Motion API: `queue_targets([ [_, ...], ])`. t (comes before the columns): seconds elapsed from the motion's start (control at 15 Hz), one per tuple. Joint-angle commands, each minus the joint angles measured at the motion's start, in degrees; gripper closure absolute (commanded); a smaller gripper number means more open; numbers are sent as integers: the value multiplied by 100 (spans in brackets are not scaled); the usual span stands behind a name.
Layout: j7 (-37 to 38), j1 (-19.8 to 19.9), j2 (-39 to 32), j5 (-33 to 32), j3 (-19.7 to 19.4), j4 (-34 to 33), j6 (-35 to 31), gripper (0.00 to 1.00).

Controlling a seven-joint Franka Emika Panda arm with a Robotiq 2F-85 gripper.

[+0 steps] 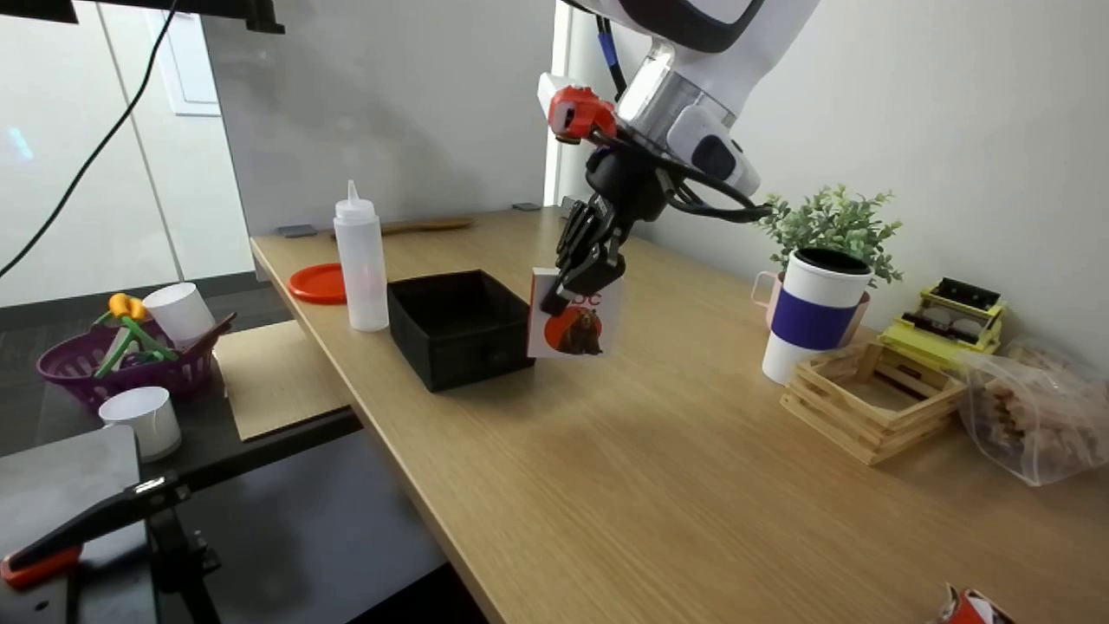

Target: Remove the orange book from the black box

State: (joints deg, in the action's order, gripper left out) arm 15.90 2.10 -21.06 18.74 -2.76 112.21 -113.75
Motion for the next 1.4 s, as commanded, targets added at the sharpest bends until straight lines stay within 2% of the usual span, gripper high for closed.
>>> queue_targets([
  [0.0, -651, -45, -434, -392, 148, -552, 372, 96],
  [0.53, -2252, -39, -1185, -1219, 362, -1345, 1471, 96],
  [1.07, -3182, -270, -1680, -2838, 389, -2026, 3056, 96],
  [1.33, -3423, -233, -1558, -3039, 519, -2015, 2507, 96],
])
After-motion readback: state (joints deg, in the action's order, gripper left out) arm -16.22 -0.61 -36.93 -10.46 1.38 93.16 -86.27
